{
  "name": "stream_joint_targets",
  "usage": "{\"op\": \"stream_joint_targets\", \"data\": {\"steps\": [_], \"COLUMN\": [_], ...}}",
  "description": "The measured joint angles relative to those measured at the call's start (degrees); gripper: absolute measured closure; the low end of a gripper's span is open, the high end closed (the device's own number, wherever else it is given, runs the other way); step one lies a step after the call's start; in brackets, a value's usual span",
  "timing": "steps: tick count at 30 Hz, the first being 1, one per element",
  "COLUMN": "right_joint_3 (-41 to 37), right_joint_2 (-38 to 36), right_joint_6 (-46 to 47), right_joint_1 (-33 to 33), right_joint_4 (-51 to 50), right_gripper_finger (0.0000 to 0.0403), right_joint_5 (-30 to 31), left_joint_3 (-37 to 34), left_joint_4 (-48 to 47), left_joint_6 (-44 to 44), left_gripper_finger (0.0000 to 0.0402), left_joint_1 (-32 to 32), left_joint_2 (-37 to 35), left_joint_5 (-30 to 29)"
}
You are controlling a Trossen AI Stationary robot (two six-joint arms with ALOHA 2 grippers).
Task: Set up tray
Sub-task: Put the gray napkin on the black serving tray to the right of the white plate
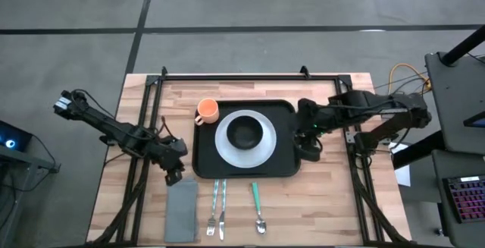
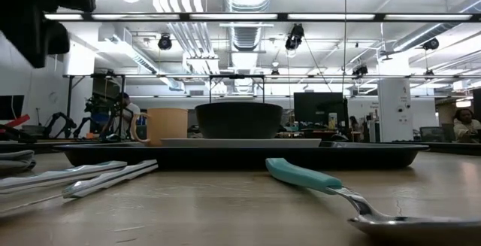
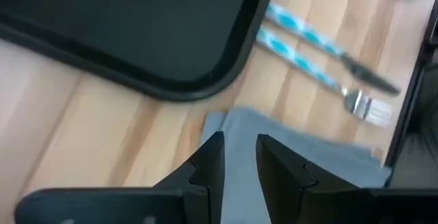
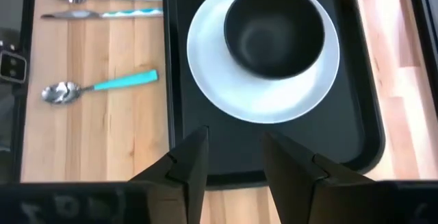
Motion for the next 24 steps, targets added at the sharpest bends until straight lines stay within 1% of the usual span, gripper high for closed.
{"op": "stream_joint_targets", "data": {"steps": [2,5,7,9,18,21,24], "right_joint_3": [-1.53,-3.28,-4.18,-4.85,-5.86,-5.86,-5.86], "right_joint_2": [-1.3,-2.73,-3.22,-3.32,-3.0,-3.0,-3.0], "right_joint_6": [-0.14,-0.48,-0.55,-1.52,-4.83,-5.97,-7.08], "right_joint_1": [0.7,0.95,0.93,0.89,0.89,0.89,0.89], "right_joint_4": [0.02,-0.1,0.04,0.03,0.85,0.95,0.97], "right_gripper_finger": [0.028,0.028,0.028,0.028,0.028,0.028,0.028], "right_joint_5": [0.45,0.44,0.46,0.47,0.77,0.79,0.84], "left_joint_3": [-0.23,-1.09,-1.78,-2.4,-2.73,-2.45,-2.31], "left_joint_4": [-2.42,-5.53,-7.23,-7.96,-6.16,-4.99,-2.25], "left_joint_6": [1.9,8.35,11.77,13.24,16.21,16.57,18.53], "left_gripper_finger": [0.0336,0.0332,0.0322,0.0308,0.0217,0.0199,0.0193], "left_joint_1": [0.0,0.01,0.02,0.04,0.04,0.07,0.04], "left_joint_2": [0.57,2.22,3.67,5.24,14.89,18.16,20.75], "left_joint_5": [0.53,2.29,3.46,3.59,3.77,4.37,7.43]}}
